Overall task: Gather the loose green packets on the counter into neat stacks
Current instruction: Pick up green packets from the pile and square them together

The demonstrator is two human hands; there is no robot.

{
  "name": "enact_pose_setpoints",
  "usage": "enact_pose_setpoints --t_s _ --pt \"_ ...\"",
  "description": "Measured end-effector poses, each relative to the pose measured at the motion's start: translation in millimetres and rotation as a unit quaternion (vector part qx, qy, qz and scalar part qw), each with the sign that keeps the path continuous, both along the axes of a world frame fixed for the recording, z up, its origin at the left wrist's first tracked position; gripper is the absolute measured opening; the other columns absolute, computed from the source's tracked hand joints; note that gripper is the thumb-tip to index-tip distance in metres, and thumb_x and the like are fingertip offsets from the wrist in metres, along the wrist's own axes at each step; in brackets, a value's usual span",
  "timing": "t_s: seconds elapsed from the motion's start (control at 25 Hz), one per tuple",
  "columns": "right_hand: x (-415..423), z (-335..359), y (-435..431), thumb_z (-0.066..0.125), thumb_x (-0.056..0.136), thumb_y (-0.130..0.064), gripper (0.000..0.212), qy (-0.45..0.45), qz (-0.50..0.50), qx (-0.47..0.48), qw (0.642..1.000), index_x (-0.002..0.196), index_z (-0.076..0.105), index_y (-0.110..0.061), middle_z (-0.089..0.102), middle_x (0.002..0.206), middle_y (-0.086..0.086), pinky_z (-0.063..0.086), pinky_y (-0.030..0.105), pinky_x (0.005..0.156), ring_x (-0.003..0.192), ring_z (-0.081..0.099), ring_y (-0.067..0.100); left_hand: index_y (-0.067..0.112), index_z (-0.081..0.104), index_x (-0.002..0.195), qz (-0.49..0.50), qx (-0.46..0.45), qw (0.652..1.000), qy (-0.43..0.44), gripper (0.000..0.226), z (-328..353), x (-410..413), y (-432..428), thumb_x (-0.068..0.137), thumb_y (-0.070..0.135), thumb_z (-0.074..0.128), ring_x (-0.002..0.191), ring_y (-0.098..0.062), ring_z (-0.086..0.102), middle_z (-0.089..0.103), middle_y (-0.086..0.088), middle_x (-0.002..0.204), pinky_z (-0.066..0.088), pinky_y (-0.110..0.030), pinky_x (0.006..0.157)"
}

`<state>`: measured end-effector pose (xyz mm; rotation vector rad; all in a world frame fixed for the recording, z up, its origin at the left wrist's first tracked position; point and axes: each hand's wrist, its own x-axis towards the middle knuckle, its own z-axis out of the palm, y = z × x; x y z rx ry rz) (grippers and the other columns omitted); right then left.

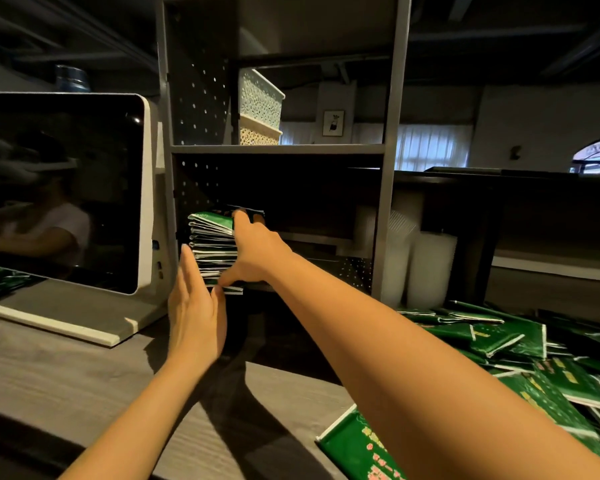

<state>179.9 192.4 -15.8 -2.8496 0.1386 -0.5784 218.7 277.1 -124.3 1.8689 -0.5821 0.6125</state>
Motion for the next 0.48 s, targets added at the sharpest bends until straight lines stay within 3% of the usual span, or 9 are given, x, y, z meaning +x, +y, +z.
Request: enact_pose_setpoints --t_s 0.12,0.24,0.4,0.48 --pt "18 2 2 0.081 0.071 -0.029 0.104 0.011 -0.014 -0.005 1.0 0.147 0.013 -0.009 0.049 0.132 0.016 0.048 0.041 0.083 0.118 0.051 0.036 0.015 -0.009 0.149 0.097 0.055 0.993 -0.041 0.072 -3 19 -1 0.098 0.017 0.042 0.146 -0.023 -0.006 -0.007 -0.008 0.159 0.007 -0.051 0.117" --pt "38 4 5 0.081 0.07 -0.03 0.111 0.026 -0.03 -0.023 0.999 0.149 0.006 -0.008 0.046 0.134 0.019 0.049 0.039 0.082 0.118 0.05 0.037 0.015 -0.008 0.15 0.123 0.059 0.991 -0.001 0.077 -2 32 -5 0.096 0.014 0.047 0.146 -0.026 -0.01 -0.011 -0.009 0.159 0.003 -0.053 0.115" --pt "58 7 10 0.079 0.073 -0.031 0.116 0.067 -0.064 -0.022 0.995 0.15 -0.005 -0.013 0.015 0.153 0.021 0.048 0.045 0.095 0.13 0.037 0.041 0.017 -0.013 0.149 0.109 0.064 0.992 0.018 0.081 -3 46 -9 0.096 0.013 0.049 0.146 -0.029 -0.003 -0.015 -0.006 0.158 0.01 -0.058 0.114" --pt "63 9 13 0.079 0.073 -0.032 0.119 0.079 -0.074 -0.032 0.994 0.149 -0.01 -0.014 0.011 0.154 0.021 0.047 0.047 0.097 0.131 0.035 0.043 0.018 -0.012 0.149 0.11 0.061 0.992 0.023 0.079 -5 49 -9 0.098 0.017 0.048 0.146 -0.03 0.001 -0.014 -0.005 0.159 0.012 -0.06 0.112"
